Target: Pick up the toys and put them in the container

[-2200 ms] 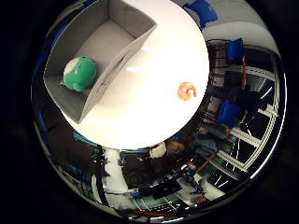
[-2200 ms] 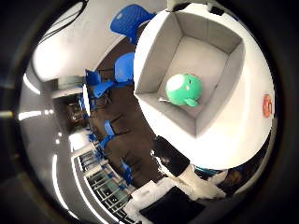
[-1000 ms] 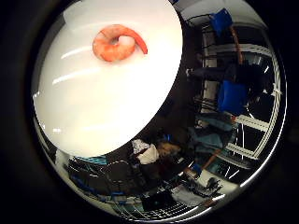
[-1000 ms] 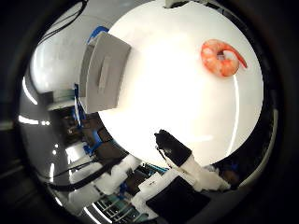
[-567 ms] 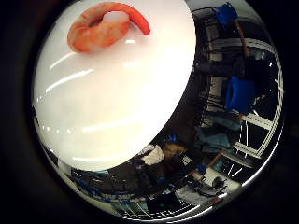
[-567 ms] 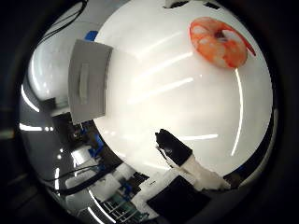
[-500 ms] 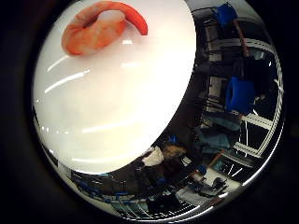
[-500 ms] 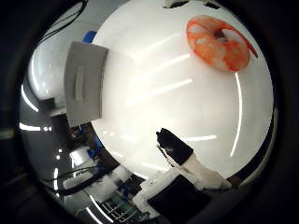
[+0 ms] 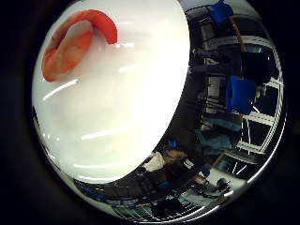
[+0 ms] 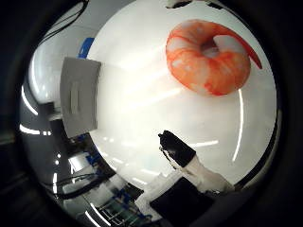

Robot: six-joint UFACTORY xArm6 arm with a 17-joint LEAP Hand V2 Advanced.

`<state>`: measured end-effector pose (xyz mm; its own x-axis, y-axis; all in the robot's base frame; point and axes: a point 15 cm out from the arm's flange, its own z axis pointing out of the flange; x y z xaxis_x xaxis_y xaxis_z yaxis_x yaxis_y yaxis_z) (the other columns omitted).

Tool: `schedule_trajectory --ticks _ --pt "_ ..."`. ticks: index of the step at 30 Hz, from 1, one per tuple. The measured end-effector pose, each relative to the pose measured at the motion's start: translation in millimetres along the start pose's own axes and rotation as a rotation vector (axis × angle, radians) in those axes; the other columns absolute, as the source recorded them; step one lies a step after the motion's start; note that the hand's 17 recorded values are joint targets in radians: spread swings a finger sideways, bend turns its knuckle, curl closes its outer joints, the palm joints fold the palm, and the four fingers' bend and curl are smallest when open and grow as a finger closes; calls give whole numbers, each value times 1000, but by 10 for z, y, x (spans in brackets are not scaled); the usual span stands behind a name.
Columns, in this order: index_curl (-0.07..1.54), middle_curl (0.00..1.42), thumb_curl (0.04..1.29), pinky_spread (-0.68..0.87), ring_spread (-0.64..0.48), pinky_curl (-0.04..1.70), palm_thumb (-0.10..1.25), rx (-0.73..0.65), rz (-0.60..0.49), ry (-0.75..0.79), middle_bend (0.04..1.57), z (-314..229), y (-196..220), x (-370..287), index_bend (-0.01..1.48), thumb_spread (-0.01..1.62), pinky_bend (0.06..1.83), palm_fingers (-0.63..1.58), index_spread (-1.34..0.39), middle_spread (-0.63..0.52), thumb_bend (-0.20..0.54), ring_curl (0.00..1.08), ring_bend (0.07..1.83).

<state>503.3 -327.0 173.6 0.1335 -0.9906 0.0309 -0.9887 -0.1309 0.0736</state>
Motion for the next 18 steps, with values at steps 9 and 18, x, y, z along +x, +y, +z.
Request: schedule_trajectory --ticks 9,18 --pt "292 295 320 420 205 315 606 -20 -5 -15 186 193 -107 -99 168 1072 361 96 -429 39 -23 261 240" --pt "289 305 320 436 189 309 617 -31 10 -19 206 314 -184 -111 162 1063 367 207 -420 11 -23 266 276"
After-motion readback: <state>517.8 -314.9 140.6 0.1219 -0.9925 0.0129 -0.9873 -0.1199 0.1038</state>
